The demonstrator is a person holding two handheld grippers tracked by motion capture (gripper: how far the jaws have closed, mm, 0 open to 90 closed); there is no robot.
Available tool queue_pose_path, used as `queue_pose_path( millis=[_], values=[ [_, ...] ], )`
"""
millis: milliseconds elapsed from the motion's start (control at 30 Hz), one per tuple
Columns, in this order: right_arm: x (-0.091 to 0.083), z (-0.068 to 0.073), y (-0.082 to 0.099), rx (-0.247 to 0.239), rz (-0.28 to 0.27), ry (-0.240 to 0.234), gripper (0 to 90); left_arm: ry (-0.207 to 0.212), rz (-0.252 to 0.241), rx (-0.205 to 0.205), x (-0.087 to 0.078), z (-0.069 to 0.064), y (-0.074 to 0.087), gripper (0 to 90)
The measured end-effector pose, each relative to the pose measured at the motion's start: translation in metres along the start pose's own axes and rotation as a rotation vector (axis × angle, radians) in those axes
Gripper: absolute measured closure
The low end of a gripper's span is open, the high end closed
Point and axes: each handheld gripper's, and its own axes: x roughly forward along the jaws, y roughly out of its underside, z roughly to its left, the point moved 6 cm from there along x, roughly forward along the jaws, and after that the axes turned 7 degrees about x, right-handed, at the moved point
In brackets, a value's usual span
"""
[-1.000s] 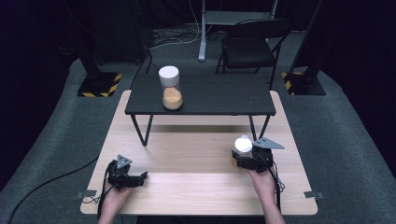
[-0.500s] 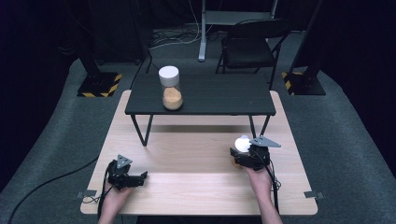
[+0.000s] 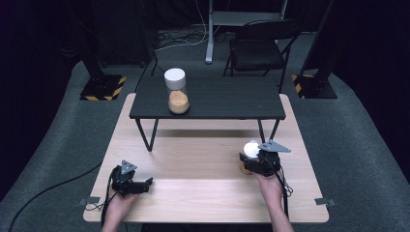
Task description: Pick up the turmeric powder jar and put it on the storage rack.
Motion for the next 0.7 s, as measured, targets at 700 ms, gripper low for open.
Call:
queue_pose_path(
  millis=[700],
  values=[
    [-0.032, 0.007, -0.038, -0.069, 0.011, -0.046, 29.1, 0.0, 0.0, 0.0, 0.0, 0.0, 0.0, 2.7]
  ],
)
